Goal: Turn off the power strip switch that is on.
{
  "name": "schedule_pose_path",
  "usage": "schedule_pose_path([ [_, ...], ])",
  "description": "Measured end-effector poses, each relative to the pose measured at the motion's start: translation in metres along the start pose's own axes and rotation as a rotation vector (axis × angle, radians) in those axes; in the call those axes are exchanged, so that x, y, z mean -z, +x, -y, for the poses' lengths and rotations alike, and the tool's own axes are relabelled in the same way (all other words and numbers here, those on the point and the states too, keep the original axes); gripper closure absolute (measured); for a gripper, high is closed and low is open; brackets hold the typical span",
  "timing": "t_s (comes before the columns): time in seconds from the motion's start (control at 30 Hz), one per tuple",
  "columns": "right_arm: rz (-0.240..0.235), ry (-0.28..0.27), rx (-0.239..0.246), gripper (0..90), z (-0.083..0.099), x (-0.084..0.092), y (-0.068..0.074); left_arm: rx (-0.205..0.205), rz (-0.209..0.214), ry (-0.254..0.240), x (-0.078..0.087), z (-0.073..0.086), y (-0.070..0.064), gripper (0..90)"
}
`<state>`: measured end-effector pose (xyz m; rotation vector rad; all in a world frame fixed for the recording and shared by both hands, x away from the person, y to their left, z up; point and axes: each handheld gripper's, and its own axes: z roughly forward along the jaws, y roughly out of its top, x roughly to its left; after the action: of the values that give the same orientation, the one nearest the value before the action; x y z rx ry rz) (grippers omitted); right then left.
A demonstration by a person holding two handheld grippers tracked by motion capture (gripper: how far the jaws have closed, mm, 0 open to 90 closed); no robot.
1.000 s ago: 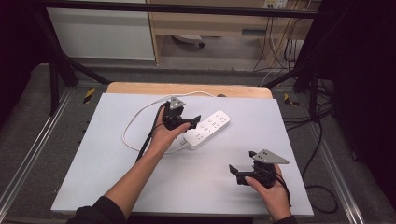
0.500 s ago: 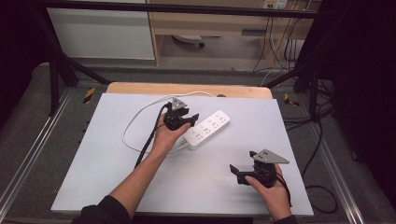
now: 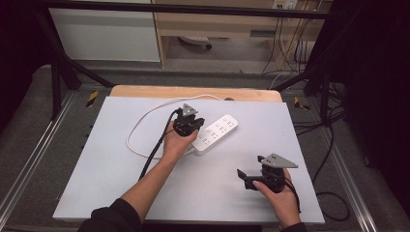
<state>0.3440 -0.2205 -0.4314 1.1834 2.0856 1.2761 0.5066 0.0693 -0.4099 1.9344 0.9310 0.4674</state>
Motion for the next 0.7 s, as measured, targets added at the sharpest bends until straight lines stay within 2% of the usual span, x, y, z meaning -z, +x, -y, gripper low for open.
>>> schedule_pose_path([
  [0.13,0.009,-0.008,-0.001,5.3,0.000,0.004,-0.002,0.001,0.023,0.007,-0.002,0.002,-0.004,90.0],
  [0.23,0.017,-0.010,-0.011,5.6,0.000,0.004,-0.004,-0.013,0.052,0.011,-0.008,0.002,-0.009,90.0],
  [0.43,0.010,-0.007,-0.013,5.1,0.001,0.004,-0.005,0.003,0.055,0.038,-0.020,0.008,-0.005,90.0],
  [0.7,0.003,-0.001,-0.003,5.2,0.000,0.003,-0.004,-0.002,0.079,0.044,-0.021,0.008,-0.003,90.0],
])
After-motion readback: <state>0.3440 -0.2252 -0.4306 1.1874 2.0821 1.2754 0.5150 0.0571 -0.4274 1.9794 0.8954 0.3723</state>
